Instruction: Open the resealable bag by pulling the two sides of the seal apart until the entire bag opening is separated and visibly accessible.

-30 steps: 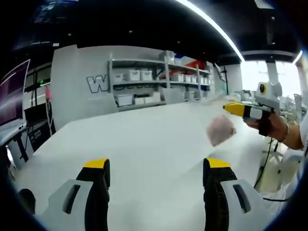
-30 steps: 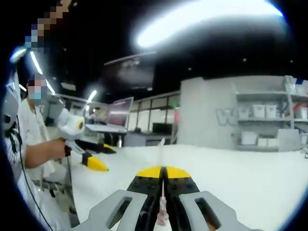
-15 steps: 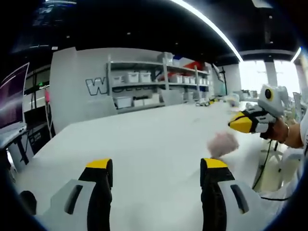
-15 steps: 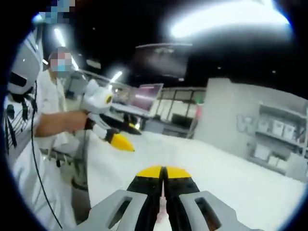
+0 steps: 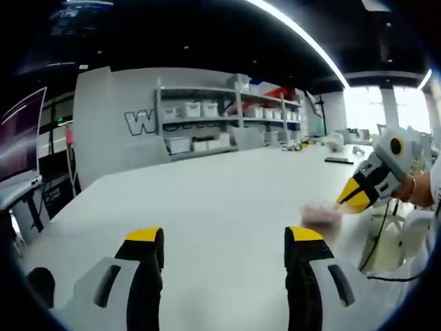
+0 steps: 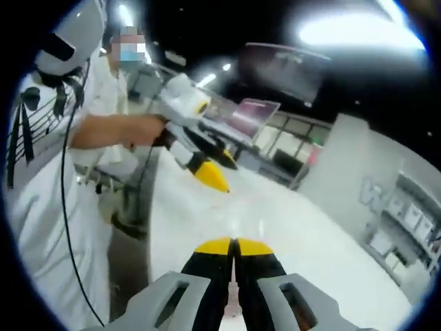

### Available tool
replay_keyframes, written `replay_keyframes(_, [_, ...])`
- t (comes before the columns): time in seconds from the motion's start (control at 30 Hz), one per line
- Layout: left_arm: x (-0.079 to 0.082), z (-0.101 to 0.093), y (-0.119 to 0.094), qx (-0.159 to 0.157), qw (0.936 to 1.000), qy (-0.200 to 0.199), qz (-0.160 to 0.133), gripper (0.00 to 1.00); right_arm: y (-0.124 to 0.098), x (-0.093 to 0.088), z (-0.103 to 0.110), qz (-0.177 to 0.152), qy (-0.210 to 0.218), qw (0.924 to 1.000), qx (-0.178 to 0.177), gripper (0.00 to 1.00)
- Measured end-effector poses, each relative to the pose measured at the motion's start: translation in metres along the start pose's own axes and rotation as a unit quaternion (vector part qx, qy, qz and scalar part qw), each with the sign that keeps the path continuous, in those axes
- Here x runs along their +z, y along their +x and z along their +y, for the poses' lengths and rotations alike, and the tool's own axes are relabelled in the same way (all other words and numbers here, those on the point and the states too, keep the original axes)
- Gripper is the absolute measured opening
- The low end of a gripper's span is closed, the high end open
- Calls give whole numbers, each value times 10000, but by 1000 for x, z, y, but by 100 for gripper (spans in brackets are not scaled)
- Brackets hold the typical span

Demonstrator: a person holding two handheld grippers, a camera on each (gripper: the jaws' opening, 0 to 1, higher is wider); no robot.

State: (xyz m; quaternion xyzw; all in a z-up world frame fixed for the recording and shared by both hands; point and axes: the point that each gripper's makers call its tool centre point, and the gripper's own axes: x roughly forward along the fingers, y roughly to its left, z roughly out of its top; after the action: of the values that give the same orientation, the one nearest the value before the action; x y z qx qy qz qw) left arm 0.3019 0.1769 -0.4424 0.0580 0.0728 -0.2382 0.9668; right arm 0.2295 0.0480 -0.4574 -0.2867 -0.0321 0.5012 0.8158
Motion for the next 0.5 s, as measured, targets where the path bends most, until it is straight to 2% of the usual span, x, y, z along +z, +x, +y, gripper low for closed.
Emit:
replay_keyframes(0.1, [-3, 0, -1, -11, 10000, -7, 25, 70, 0, -4, 9, 142, -240, 9996, 88, 0])
replay_keyframes(0.3, [-5, -5, -5, -125, 9999, 60, 35, 67, -2, -6, 13, 200, -302, 9993, 131, 0])
replay_keyframes(0.5, [-2, -18, -18, -452, 9975, 535, -121, 60, -6, -4, 9, 130, -155, 9998, 70, 0])
